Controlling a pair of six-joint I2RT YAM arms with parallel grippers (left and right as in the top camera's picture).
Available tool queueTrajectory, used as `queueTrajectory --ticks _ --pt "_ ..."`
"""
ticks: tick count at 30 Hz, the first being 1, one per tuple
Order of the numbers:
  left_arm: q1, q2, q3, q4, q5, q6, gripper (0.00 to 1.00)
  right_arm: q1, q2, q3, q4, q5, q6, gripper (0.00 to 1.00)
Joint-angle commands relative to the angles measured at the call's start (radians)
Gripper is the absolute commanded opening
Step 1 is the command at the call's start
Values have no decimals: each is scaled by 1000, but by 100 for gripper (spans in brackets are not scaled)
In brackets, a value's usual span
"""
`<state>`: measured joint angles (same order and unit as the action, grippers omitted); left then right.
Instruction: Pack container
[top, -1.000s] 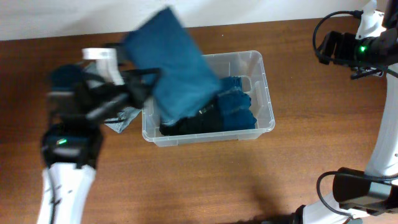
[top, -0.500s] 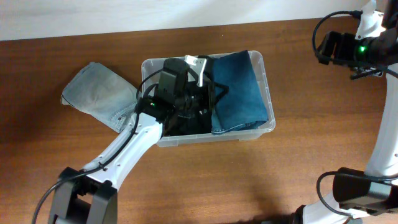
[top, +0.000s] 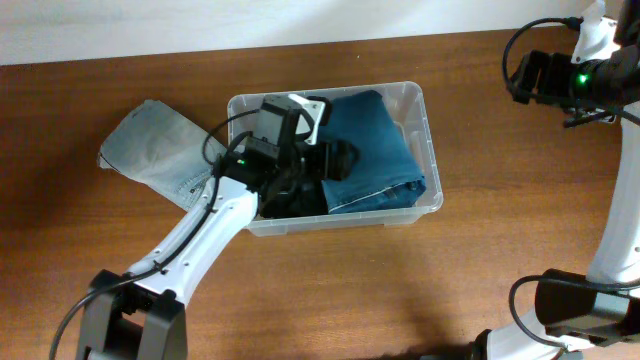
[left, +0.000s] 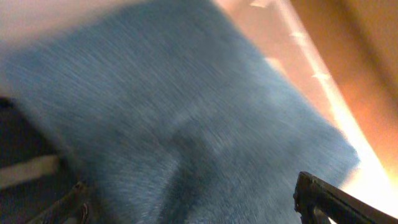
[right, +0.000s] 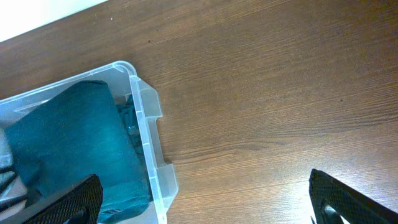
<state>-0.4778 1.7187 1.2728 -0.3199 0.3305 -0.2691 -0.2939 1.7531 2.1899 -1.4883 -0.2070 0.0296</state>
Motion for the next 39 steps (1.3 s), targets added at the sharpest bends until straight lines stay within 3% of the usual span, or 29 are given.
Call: queueTrajectory --ticks 1,13,16,17,18,22,24,26,27,32,39 --pt "47 -18 34 -19 -182 112 99 -1 -12 8 4 -2 5 99" --pt "33 -35 203 -12 -171 240 98 -1 -12 8 8 -1 5 99" --pt "39 -20 203 -60 -188 229 38 -1 -12 8 8 -1 1 99" --pt "44 -12 203 -83 -216 197 24 -1 -12 8 8 -2 2 98" --pt "50 -4 203 -101 -237 170 19 -1 -12 8 8 -2 2 99" --pt "76 34 203 -153 -229 89 18 -1 -12 8 8 -2 2 98" --pt "87 54 203 -168 -156 67 21 -1 -12 8 8 -2 2 99" --pt "86 74 203 -169 -75 67 47 -1 -12 8 8 -2 2 99" --pt "86 84 203 -169 -45 66 52 -1 -12 8 8 -1 1 99" --pt "86 134 203 -193 84 -76 59 -1 -12 8 8 3 0 99" --pt "86 166 202 -277 129 -266 62 -1 -10 8 8 3 0 98"
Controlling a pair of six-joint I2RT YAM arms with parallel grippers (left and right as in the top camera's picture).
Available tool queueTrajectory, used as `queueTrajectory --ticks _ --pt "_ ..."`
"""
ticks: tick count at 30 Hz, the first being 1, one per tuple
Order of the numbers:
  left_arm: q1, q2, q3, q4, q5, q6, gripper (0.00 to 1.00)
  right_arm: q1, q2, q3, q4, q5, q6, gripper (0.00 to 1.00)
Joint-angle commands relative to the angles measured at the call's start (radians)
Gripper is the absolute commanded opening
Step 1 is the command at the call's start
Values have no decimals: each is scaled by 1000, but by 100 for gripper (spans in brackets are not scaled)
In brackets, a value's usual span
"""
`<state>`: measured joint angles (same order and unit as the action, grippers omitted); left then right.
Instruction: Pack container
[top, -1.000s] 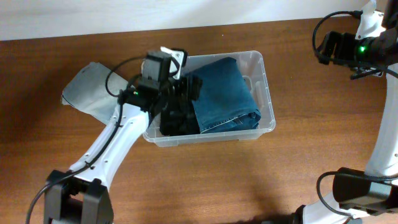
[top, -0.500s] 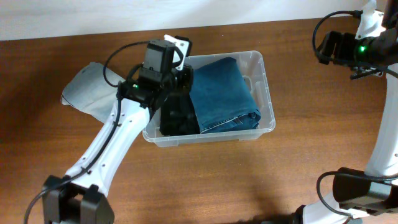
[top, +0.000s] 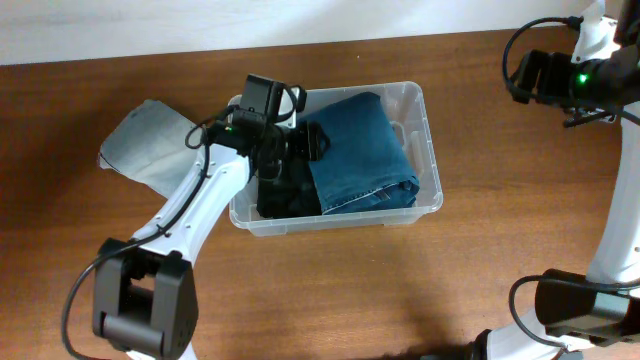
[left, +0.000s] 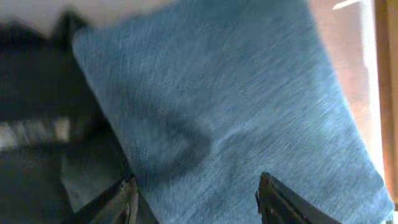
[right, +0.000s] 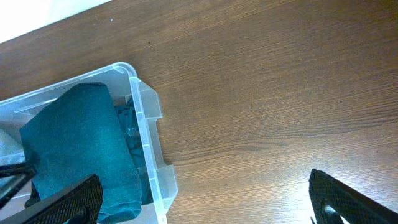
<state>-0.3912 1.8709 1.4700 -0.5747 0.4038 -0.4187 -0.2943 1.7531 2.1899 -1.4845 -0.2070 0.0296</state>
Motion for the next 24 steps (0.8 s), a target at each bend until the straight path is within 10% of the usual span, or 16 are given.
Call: queueTrajectory --ticks 1,19,24 --pt "0 14 5 -26 66 -116 63 -1 -8 8 4 3 0 99" --pt "-5 120 4 -24 160 -138 68 -1 4 8 3 2 1 99" --pt "-5 145 5 74 237 -68 22 -1 4 8 3 2 1 99"
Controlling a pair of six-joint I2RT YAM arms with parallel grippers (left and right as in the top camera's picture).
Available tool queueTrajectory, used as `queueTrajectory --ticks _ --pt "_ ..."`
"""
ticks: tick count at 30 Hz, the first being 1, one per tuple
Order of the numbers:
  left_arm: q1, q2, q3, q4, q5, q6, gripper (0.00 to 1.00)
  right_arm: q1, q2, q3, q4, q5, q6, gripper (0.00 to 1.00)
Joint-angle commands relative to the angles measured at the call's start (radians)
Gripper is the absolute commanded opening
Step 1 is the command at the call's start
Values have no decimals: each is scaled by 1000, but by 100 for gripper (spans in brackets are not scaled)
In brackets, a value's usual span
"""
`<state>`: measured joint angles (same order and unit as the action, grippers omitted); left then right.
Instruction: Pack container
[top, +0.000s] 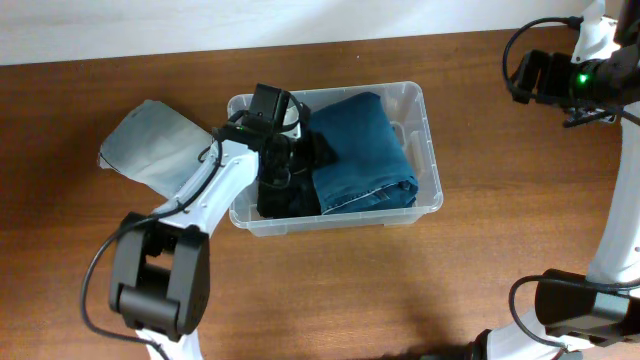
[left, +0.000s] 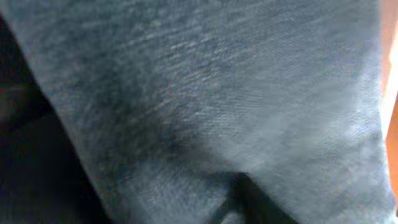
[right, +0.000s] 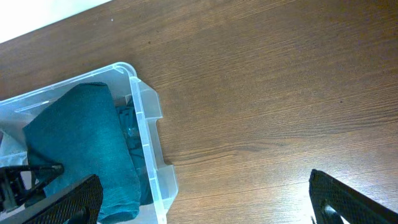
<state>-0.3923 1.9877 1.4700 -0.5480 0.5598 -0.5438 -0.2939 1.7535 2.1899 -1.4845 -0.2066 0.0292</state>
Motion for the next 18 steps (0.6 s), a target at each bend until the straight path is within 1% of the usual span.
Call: queueTrajectory --ticks 1,3,4,5,7,14,16,18 --pt "-4 24 7 66 106 74 17 -1 3 8 3 2 1 99" --pt "-4 23 11 93 148 79 12 -1 3 8 3 2 1 98" --pt "-4 22 14 100 164 79 4 -1 3 8 3 2 1 99" --pt "-4 22 18 105 183 87 0 -1 3 8 3 2 1 99" --pt "-4 18 27 108 221 117 0 -1 3 8 3 2 1 99" --pt "-4 -27 81 111 376 308 0 -1 3 8 3 2 1 99" --pt "-4 -40 91 110 391 355 0 -1 3 8 3 2 1 98" --pt "-4 -41 90 110 386 364 0 -1 3 8 3 2 1 99"
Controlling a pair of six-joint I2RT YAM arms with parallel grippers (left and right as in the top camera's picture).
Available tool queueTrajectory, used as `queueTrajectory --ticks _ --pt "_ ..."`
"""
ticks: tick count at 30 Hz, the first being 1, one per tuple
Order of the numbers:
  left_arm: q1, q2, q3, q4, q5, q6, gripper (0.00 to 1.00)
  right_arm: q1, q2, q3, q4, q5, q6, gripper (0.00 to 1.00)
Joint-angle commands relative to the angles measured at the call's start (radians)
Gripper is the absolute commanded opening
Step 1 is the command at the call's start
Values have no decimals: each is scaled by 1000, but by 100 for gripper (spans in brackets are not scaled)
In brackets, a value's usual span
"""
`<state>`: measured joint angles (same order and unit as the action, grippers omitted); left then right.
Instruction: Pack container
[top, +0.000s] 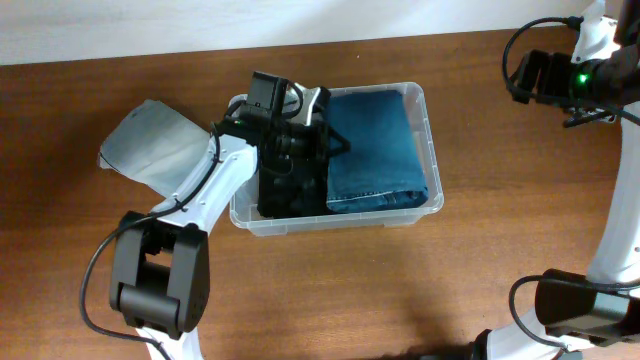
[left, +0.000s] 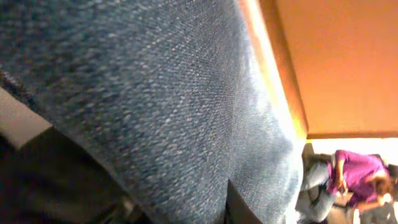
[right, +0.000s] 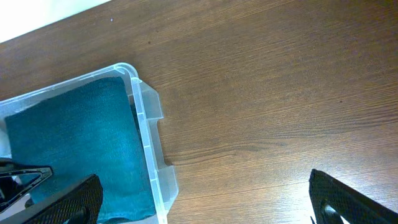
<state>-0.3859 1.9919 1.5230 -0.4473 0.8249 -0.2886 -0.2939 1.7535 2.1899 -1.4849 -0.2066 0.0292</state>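
A clear plastic container (top: 425, 100) sits mid-table. Folded blue jeans (top: 375, 140) lie flat in its right half, square to the walls, and a dark garment (top: 290, 185) fills the left half. My left gripper (top: 338, 142) reaches into the container at the jeans' left edge. In the left wrist view the blue jeans (left: 155, 93) fill the frame, and the left gripper (left: 180, 208) has a thick fold of denim between its narrowed fingers. My right gripper (right: 205, 205) hangs open high over bare table, right of the container (right: 146, 155).
Light grey-blue folded jeans (top: 150, 150) lie on the table left of the container, beside my left arm. The right arm (top: 560, 75) stays at the far right back corner. Wooden table (top: 500, 260) surrounds the container.
The blue jeans were tilted with their left edge raised; now they lie flat against the right wall. My left gripper is slightly further right and its fingers are closer together on the denim.
My left gripper was open low over the blue jeans in the container. Then it stood at the back left of the container, still open over the jeans' edge. Then it pressed close into the denim, and now the jeans lie squared in the right half. The right arm stayed put.
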Motion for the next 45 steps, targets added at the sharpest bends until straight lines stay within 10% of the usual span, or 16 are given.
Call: queueTrajectory --ticks 1,9,11,12,19,26,33,36,37,38,39,45 --pt "-10 -42 36 7 114 116 0 -1 3 8 3 2 1 99" --pt "-19 -23 31 -23 91 127 2 -1 3 8 -2 2 2 99" --pt "-26 -22 31 -33 64 127 33 -1 3 8 -2 2 1 98" --pt "-30 -22 31 -43 28 127 99 -1 3 8 -2 2 1 98" --pt "4 -28 36 -159 -208 127 100 -1 3 8 -3 2 1 99" --pt "51 -59 102 -307 -528 131 99 -1 3 8 -1 2 1 99" --pt "2 -136 247 -315 -366 336 99 -1 3 8 0 2 1 99" --pt "-54 -136 248 -304 -342 366 68 -1 3 8 0 2 1 98" --pt "-74 -130 245 -305 -342 366 51 -1 3 8 0 2 1 99" --pt "-124 -113 244 -313 -342 366 9 -1 3 8 0 2 1 98" --pt "-151 -102 244 -316 -342 366 1 -1 3 8 0 2 1 99" --pt "-317 29 244 -320 -342 385 1 -1 3 8 0 2 1 98"
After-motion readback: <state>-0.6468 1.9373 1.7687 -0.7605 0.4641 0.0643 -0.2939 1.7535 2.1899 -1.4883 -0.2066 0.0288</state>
